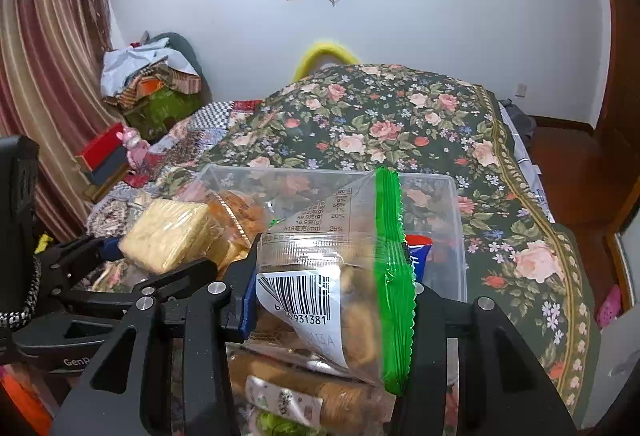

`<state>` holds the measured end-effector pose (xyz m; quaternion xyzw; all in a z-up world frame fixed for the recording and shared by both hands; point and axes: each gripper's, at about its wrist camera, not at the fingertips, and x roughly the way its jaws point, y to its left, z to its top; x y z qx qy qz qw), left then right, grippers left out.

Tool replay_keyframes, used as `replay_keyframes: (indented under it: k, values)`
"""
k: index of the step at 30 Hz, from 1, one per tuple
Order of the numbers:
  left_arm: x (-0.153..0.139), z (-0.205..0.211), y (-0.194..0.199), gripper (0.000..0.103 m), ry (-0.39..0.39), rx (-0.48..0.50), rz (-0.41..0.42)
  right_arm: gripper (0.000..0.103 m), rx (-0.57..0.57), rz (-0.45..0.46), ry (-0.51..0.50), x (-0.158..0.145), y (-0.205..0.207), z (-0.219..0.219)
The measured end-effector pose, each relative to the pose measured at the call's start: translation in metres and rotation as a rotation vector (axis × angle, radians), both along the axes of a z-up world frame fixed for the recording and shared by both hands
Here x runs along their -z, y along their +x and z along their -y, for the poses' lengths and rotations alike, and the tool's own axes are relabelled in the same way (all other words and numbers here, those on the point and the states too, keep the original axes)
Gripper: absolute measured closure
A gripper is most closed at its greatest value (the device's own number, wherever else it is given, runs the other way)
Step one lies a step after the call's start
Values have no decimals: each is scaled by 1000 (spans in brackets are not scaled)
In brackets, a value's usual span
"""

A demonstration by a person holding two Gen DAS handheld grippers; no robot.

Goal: Organize snacks
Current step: 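Lower the bread slice and green-striped bag into the clear box and open both tools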

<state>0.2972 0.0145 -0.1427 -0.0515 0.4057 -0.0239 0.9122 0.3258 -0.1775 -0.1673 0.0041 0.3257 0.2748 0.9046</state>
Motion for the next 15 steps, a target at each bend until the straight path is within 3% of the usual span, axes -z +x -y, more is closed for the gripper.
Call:
replay_keyframes:
  k: [4, 8, 15]
  values:
    - [6, -1, 6, 21, 4, -11, -22, 59, 5, -22, -4, 3, 5, 1]
    - [2, 0, -1, 21, 20, -3, 14, 56, -1, -46, 8, 4, 4, 5]
    - [-19, 4, -22, 20, 34, 23, 51, 38, 20, 30, -16, -12, -14, 11]
